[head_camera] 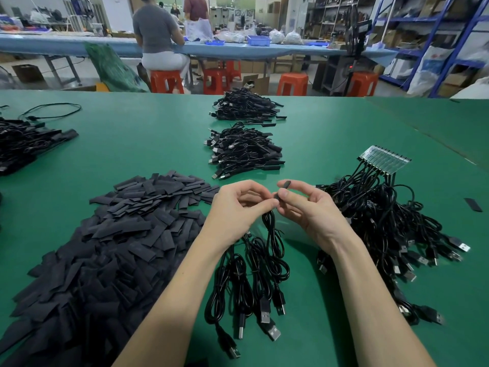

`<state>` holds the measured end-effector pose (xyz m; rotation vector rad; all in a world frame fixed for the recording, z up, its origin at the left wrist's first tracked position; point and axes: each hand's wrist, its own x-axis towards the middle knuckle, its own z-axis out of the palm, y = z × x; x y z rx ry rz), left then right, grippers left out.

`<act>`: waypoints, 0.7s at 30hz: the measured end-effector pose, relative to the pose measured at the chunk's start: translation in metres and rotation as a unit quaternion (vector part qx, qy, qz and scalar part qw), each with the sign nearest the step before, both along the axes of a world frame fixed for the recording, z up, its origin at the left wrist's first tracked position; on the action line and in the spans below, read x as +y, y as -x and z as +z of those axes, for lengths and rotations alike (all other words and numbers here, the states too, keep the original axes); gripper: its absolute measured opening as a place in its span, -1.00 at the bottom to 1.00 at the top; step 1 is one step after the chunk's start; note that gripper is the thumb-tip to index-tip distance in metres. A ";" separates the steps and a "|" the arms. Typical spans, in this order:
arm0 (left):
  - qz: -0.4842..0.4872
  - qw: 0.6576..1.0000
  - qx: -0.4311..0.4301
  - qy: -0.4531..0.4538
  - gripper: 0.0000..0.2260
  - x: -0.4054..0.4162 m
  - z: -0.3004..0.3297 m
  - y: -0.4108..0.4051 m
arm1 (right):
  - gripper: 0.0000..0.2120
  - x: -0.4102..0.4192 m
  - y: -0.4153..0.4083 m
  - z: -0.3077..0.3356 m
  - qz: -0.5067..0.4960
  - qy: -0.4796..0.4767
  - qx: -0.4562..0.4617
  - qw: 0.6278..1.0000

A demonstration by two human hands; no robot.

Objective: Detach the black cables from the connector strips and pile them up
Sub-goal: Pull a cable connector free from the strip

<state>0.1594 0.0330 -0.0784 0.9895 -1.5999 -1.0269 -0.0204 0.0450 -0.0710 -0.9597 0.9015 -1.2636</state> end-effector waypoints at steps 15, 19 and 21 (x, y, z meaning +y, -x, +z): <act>0.049 0.997 0.031 -0.051 -0.90 0.000 -0.006 0.005 | -0.70 -0.001 -0.014 -0.009 -0.094 0.073 0.054 0.991; 0.037 0.996 0.028 -0.076 -0.84 0.000 -0.005 0.008 | -0.75 -0.003 -0.016 -0.010 -0.120 0.063 0.021 0.991; 0.040 0.994 -0.050 -0.087 -0.71 0.001 -0.006 0.012 | -0.75 -0.006 -0.016 -0.009 -0.166 0.052 -0.023 0.984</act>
